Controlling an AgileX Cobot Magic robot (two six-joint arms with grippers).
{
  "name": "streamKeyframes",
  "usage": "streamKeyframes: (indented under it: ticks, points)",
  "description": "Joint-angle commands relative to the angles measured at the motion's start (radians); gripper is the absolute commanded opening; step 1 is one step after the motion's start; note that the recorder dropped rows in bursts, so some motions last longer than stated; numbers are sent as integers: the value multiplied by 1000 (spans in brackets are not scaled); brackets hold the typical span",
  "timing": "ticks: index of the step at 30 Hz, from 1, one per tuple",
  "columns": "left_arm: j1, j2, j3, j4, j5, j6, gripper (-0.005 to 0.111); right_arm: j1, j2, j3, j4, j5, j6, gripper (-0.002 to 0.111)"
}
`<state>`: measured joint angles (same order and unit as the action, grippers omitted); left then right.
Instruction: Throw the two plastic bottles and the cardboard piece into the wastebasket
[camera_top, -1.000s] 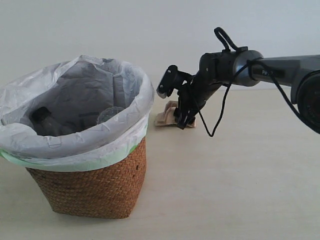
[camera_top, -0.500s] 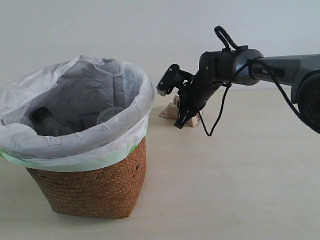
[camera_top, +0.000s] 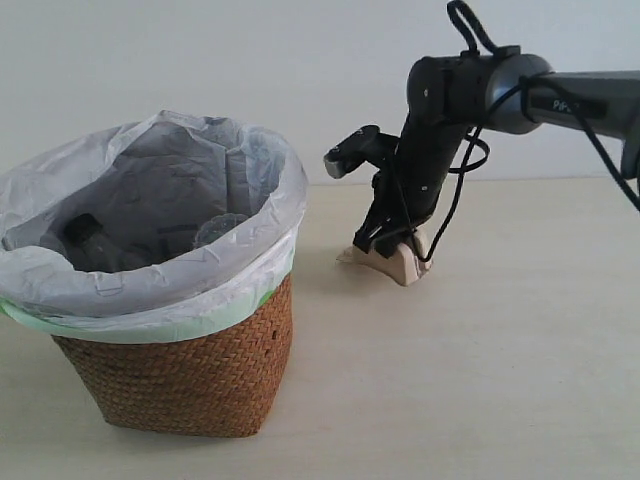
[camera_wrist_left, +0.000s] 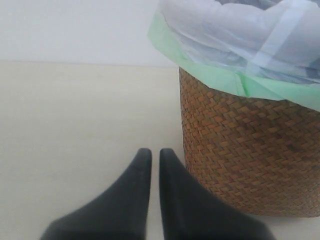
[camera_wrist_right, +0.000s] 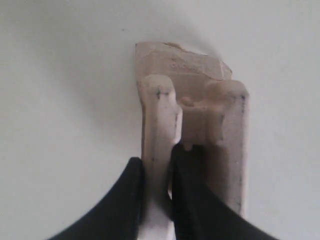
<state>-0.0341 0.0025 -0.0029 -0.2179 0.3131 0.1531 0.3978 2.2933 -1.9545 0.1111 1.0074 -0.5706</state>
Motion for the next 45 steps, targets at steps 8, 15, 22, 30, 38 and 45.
streamKeyframes:
  ticks: [8,15,22,30,38,45]
  points:
    - [3,-2,3,2,-3,-9,6,12,-254,277,88,-82,149,1]
    - [3,-2,3,2,-3,-9,6,12,-413,571,92,-246,196,1]
    - [3,-2,3,2,-3,-9,6,12,-491,771,94,-338,210,1]
    - [3,-2,3,2,-3,-9,6,12,-517,830,107,-364,229,2]
    - [3,-2,3,2,-3,-9,6,12,-517,830,121,-347,234,6]
    - [3,-2,3,2,-3,-9,6,12,-517,830,121,-351,235,29]
